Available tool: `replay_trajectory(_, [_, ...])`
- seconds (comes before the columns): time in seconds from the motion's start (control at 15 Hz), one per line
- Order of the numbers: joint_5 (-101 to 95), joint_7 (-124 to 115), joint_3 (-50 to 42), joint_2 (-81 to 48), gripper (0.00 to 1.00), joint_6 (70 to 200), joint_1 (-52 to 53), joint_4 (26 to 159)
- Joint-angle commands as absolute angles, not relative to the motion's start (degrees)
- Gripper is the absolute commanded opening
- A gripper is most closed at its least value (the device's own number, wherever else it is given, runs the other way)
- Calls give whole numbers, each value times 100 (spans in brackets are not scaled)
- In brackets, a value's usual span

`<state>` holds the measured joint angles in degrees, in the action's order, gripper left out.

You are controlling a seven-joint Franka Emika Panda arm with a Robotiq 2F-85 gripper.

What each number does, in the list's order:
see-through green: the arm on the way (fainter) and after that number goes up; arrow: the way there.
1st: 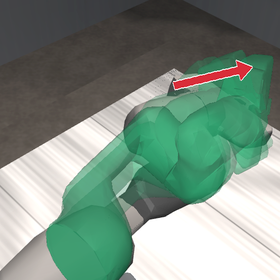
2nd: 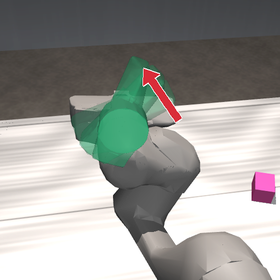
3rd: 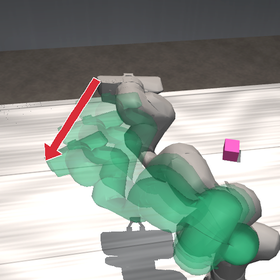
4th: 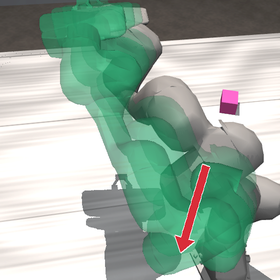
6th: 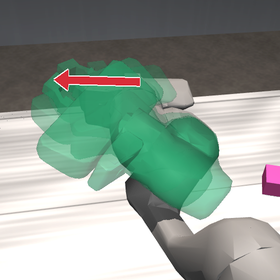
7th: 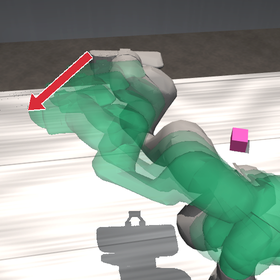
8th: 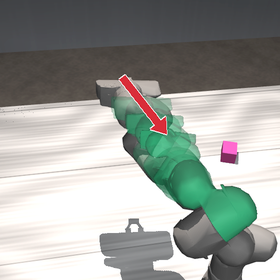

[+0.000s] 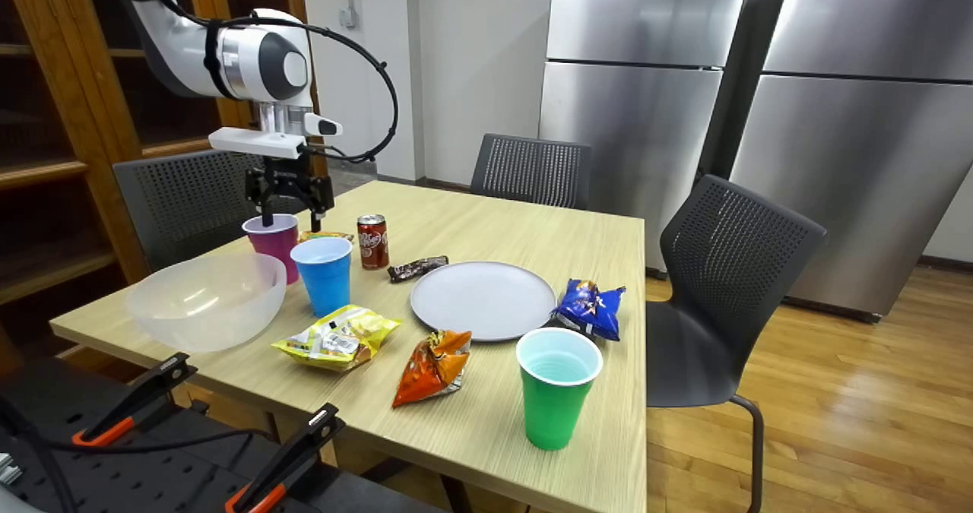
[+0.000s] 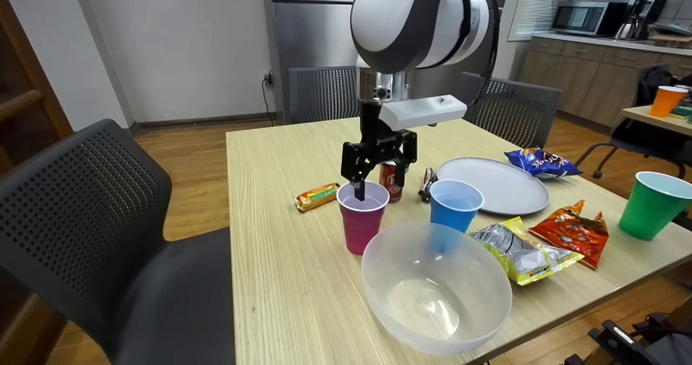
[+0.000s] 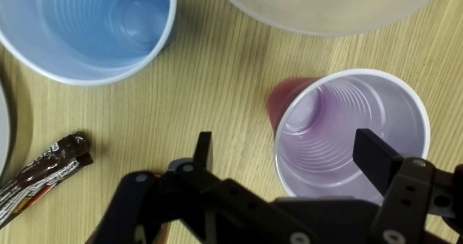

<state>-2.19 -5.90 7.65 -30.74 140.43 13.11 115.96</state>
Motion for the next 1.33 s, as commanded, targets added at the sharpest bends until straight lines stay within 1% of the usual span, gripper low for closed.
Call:
replay_trajectory(0.0, [-320,-582,703,-3176,74,13867,1381,11370])
replay_trajectory(0.13, [-325,-579,699,-3185,58,13868,1384,11354])
replay_trajectory(0.2, [-307,-570,705,-3188,49,13877,1371,11349])
replay_trajectory(0.27, [-291,-555,713,-3184,42,13892,1356,11356])
replay_trajectory(0.6, [-271,-552,708,-3172,3,13919,1337,11375])
replay_trajectory(0.67, [-268,-551,707,-3165,0,13923,1334,11382])
replay_trajectory(1.27, [64,-210,904,-2934,1,14171,1091,11604])
